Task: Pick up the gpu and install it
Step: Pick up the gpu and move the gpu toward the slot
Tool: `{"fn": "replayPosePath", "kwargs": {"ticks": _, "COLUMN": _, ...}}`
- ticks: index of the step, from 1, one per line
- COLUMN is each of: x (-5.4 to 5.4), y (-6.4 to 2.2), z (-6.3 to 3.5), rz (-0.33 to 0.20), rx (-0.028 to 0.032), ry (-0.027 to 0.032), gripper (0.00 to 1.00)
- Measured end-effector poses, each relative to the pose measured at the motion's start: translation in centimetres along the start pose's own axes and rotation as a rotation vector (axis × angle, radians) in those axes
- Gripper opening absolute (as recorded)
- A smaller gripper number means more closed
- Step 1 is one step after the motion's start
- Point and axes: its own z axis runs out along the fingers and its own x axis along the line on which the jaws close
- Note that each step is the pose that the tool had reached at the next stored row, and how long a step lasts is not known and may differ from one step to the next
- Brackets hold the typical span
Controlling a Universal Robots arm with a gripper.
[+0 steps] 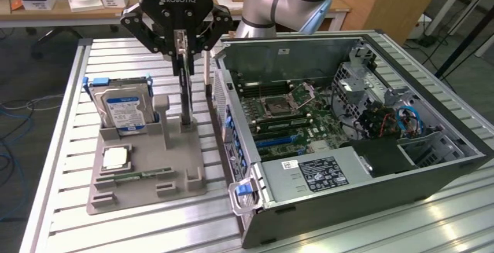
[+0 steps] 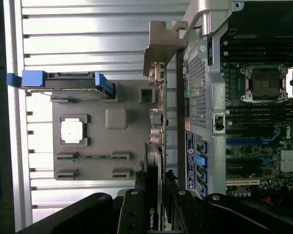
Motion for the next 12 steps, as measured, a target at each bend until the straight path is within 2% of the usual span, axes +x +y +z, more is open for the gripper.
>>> {"fn": "replayPosePath", "kwargs": {"ticks": 12, "x": -0.46, "y": 0.03, "z": 0.0, "rz": 0.0, "rx": 0.0001, "ry": 0.0001, "gripper": 0.26}}
